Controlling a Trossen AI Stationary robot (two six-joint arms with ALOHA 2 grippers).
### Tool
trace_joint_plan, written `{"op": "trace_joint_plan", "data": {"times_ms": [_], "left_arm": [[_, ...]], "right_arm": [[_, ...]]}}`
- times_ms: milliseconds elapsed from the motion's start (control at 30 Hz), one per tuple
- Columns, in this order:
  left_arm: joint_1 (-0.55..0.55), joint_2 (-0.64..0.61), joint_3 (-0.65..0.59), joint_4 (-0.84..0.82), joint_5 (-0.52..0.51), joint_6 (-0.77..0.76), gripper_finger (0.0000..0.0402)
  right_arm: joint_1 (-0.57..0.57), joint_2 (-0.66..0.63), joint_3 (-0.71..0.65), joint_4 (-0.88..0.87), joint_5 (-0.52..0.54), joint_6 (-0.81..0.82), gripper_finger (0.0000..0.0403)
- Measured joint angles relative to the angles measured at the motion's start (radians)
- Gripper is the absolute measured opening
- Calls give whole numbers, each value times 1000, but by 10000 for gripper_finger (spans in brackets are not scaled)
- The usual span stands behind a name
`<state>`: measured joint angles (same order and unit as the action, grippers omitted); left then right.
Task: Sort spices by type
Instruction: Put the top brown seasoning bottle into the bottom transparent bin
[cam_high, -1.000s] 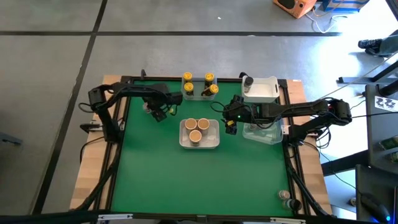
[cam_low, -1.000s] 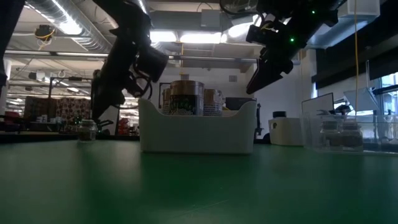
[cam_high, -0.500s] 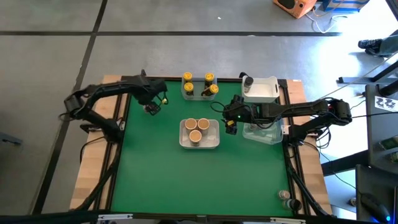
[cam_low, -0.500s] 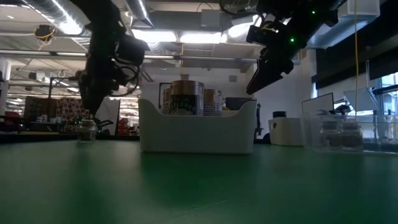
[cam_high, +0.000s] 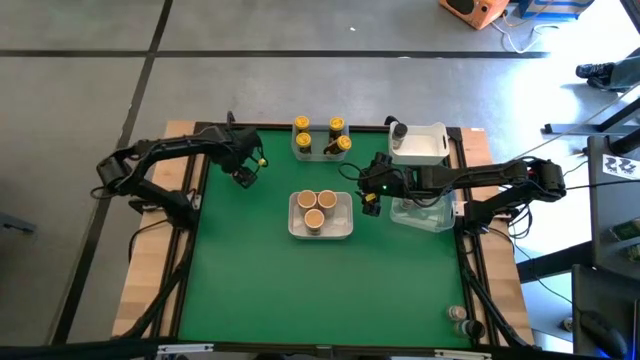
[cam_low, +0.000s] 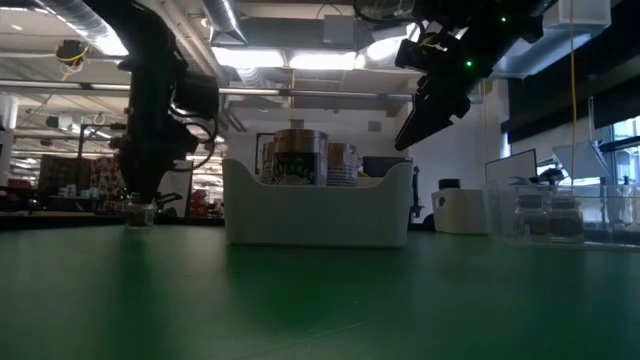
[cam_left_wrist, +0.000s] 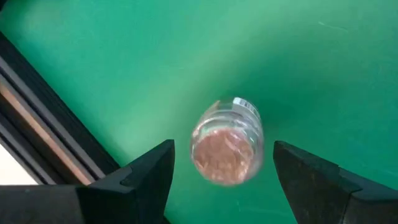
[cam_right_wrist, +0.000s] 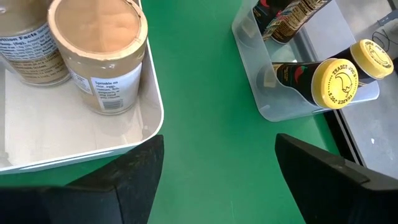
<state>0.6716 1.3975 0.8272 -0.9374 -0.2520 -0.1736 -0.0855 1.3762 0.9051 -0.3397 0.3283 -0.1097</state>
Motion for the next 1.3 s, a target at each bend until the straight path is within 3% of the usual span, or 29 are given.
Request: {"op": "trace_joint_plan", "data": {"times_ms": [300,600,733,967,1300], "left_arm": [[-1,0,-58,86,27,26,251],[-2,-3,-83,140,74,69,167],[-29,-5,-75,126,68,80,163],[-166,-56,-9,26,67,31,173],[-481,-140,89,-56,66,-109,171]], "right_arm": [[0,0,0,0,0,0,307],[0,0,0,1,0,6,307],[0,0,0,1,0,20,307],[28,0,0,1,1,58,307],[179,0,1,8,45,134,307]]}}
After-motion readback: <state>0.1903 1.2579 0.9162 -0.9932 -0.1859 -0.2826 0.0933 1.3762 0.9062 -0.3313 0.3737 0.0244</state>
